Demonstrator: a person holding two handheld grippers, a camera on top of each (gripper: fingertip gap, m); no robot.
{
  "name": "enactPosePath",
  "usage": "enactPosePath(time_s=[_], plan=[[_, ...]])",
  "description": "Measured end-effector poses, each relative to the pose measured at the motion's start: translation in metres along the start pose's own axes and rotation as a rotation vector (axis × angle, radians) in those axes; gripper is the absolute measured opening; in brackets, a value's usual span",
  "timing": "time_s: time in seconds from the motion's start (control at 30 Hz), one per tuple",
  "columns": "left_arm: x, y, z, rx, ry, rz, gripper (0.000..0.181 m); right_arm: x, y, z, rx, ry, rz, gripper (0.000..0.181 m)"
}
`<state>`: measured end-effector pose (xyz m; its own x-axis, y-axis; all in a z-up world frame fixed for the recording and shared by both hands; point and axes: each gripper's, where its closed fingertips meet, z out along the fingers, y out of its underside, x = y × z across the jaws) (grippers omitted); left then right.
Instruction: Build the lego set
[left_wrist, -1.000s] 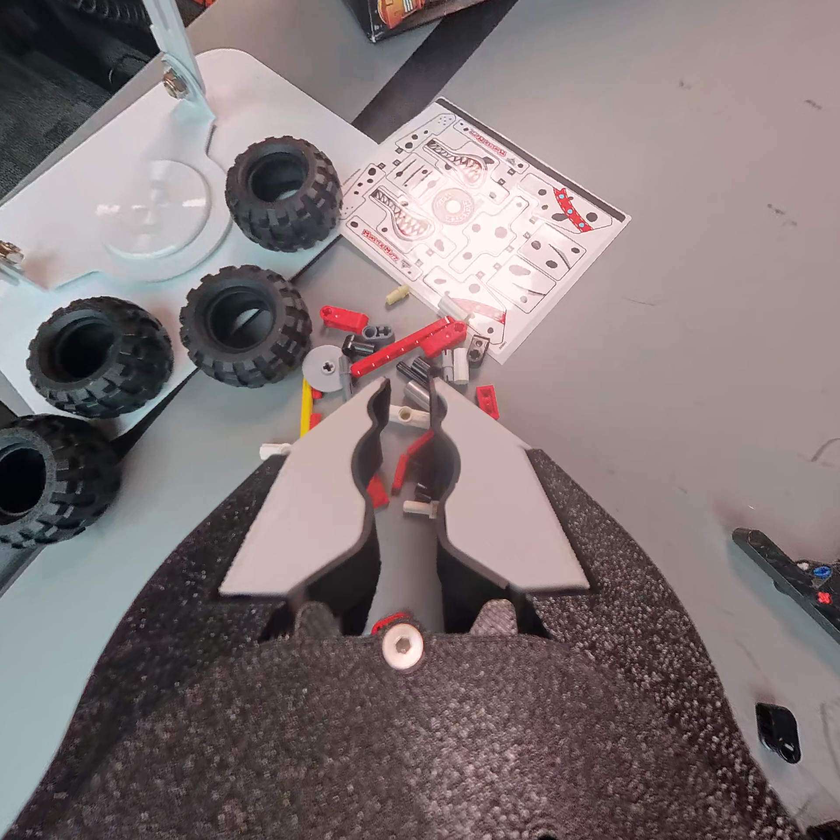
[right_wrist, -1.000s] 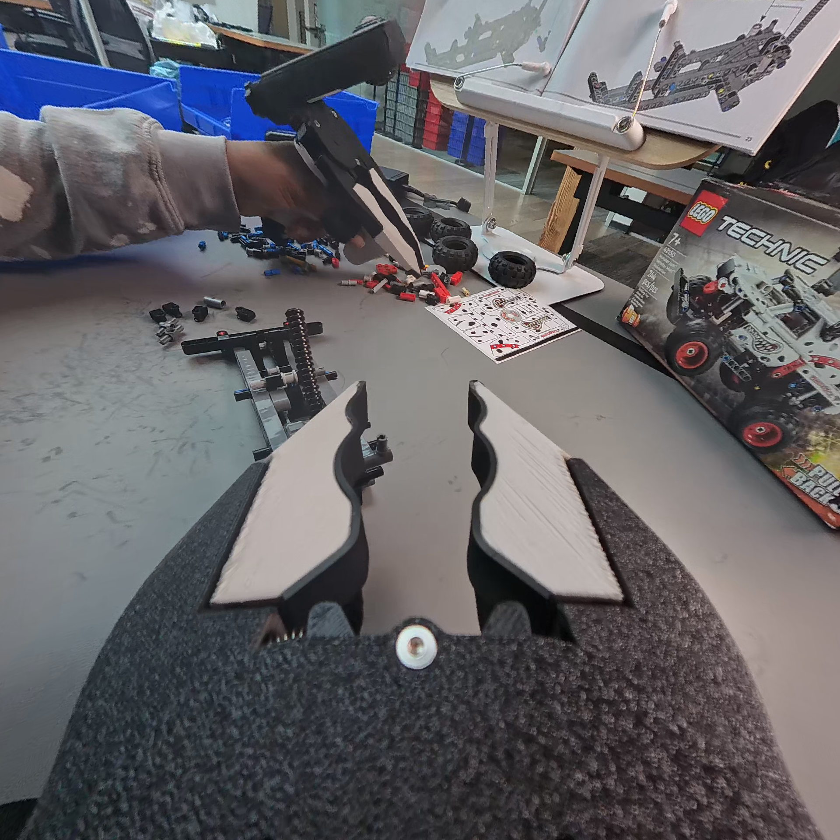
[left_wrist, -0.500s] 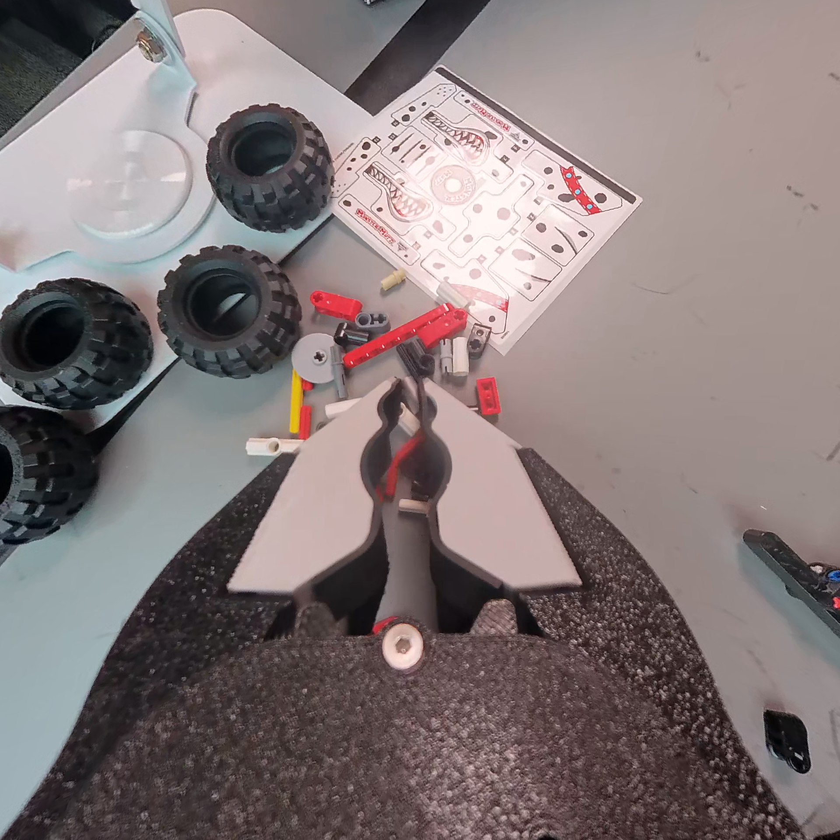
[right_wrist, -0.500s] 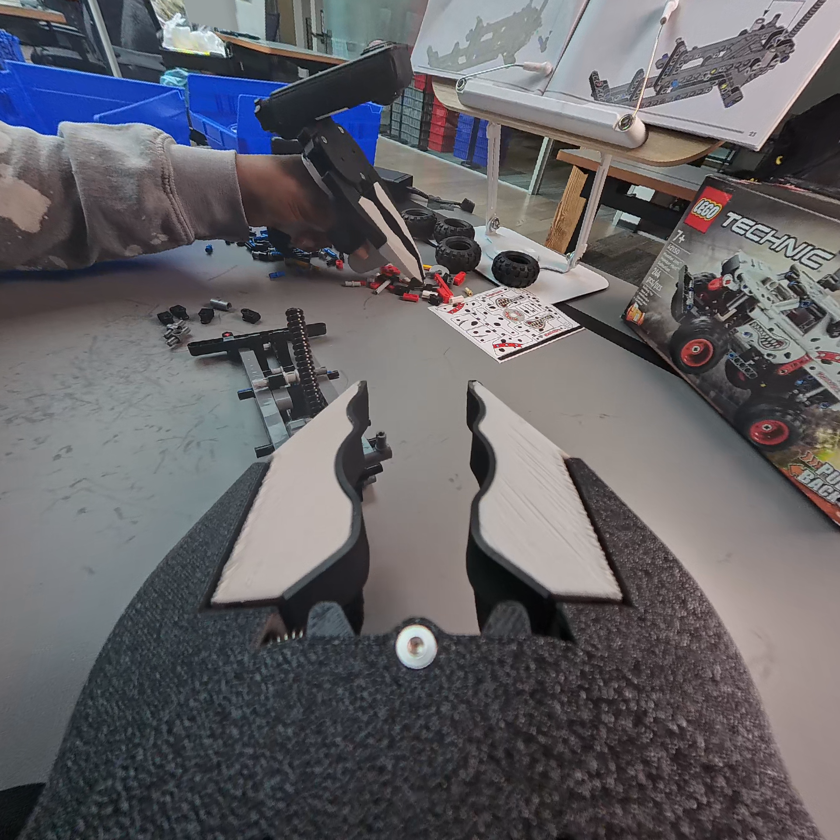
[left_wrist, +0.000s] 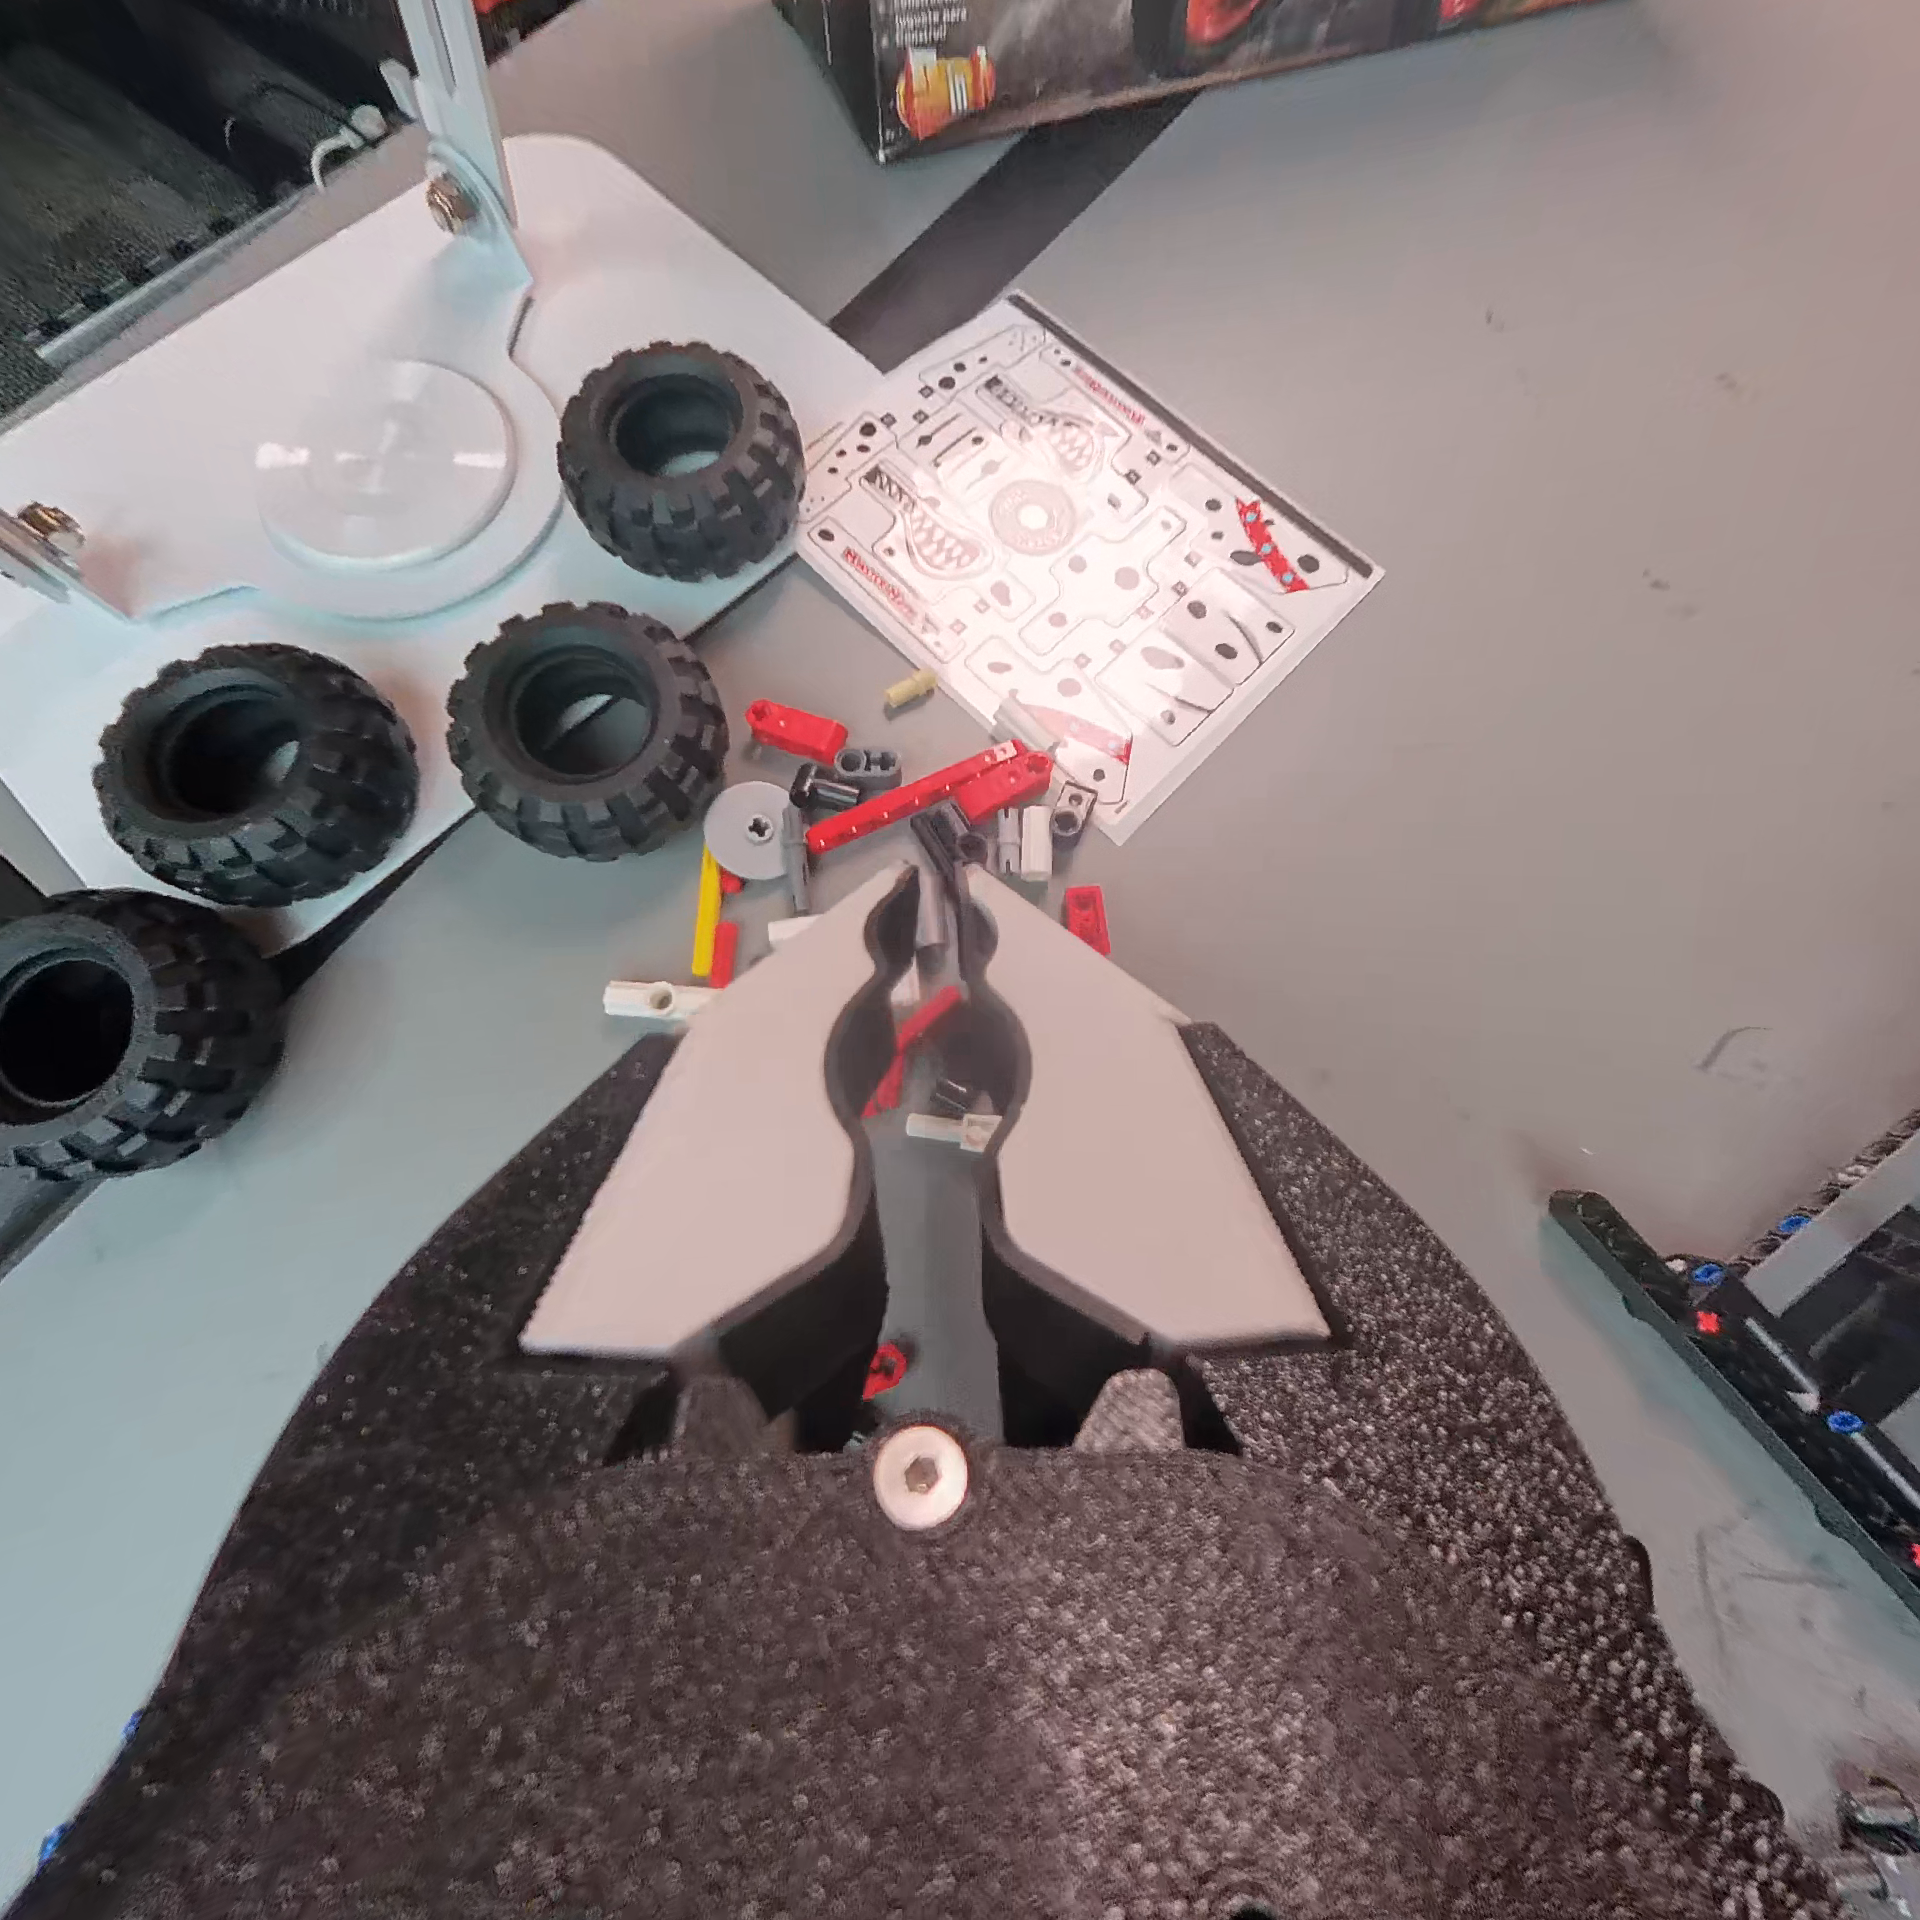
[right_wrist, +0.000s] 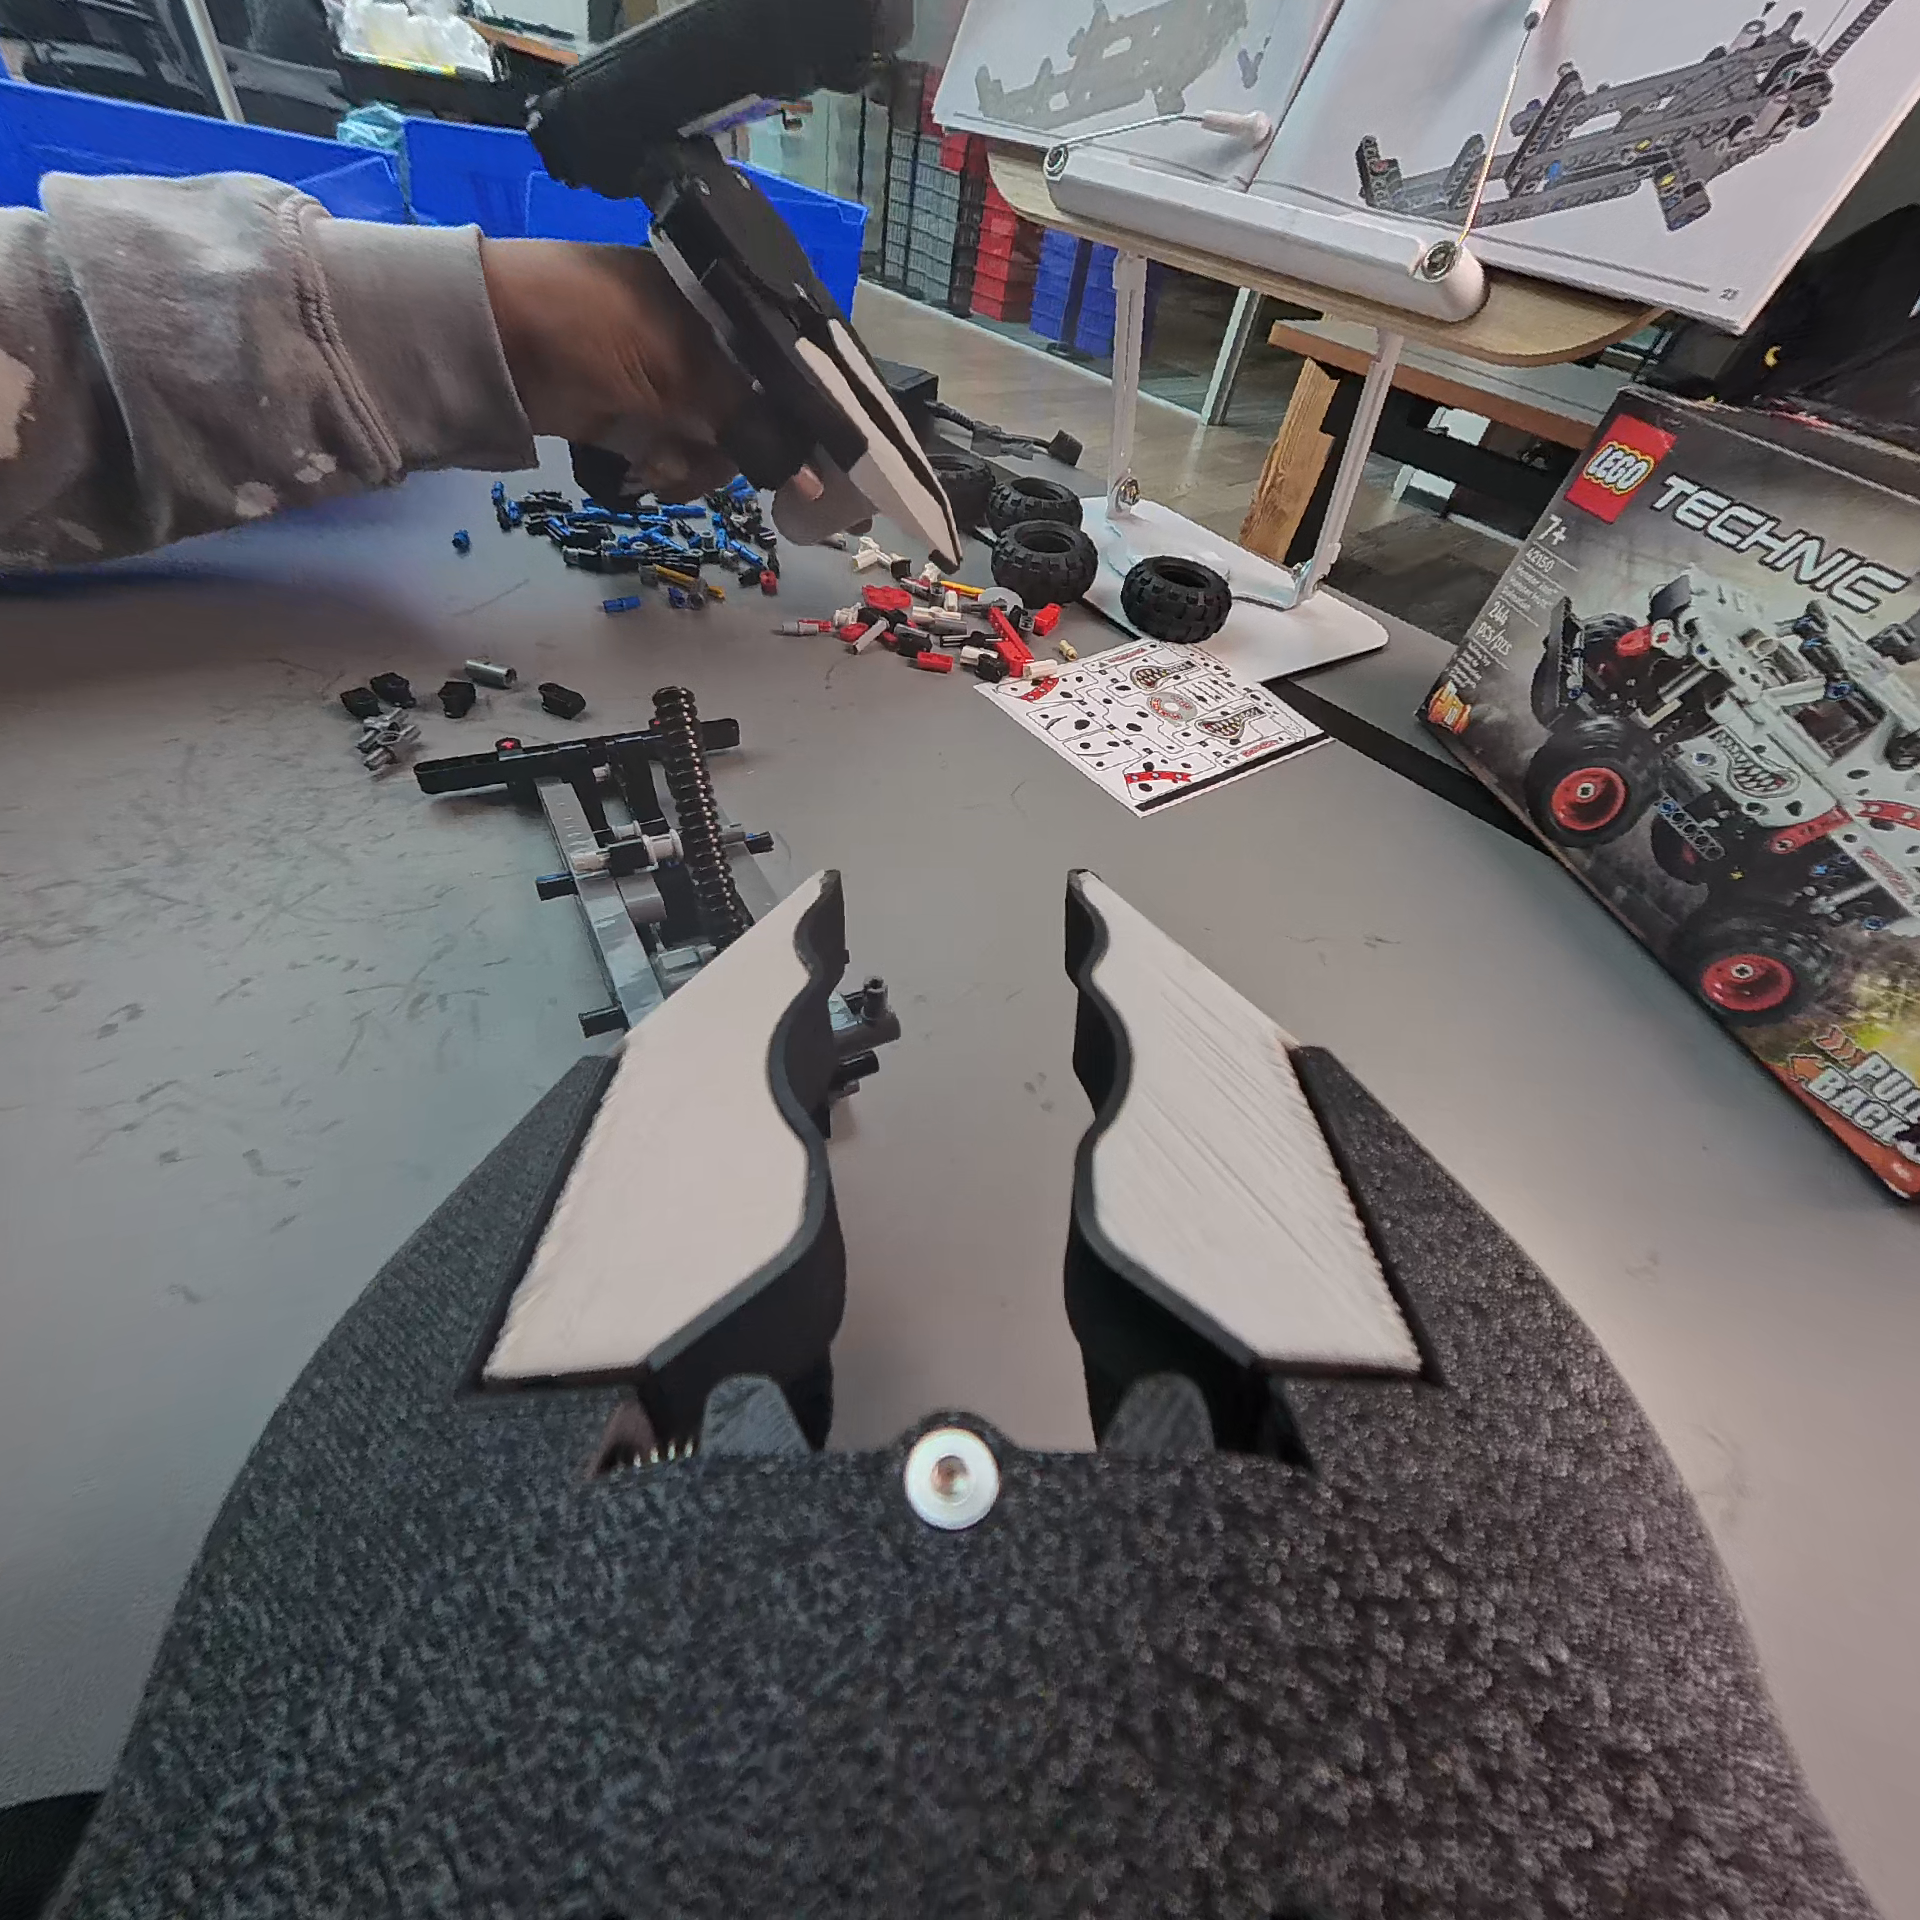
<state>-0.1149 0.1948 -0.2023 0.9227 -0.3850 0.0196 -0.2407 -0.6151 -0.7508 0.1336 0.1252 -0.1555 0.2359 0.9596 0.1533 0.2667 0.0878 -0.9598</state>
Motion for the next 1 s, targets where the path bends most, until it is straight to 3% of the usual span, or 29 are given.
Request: enactPosePath(time_s=[0.23,1.0], plan=[[-0.001,0.019,0.019,-0.085,-0.02,0.035,0.007,-0.001,0.003,0.0,-0.024,0.013,-0.042,0.041],[-0.001,0.023,0.024,-0.164,-0.07,0.226,0.009,0.001,0.005,-0.002,-0.024,0.001,-0.023,0.04]])
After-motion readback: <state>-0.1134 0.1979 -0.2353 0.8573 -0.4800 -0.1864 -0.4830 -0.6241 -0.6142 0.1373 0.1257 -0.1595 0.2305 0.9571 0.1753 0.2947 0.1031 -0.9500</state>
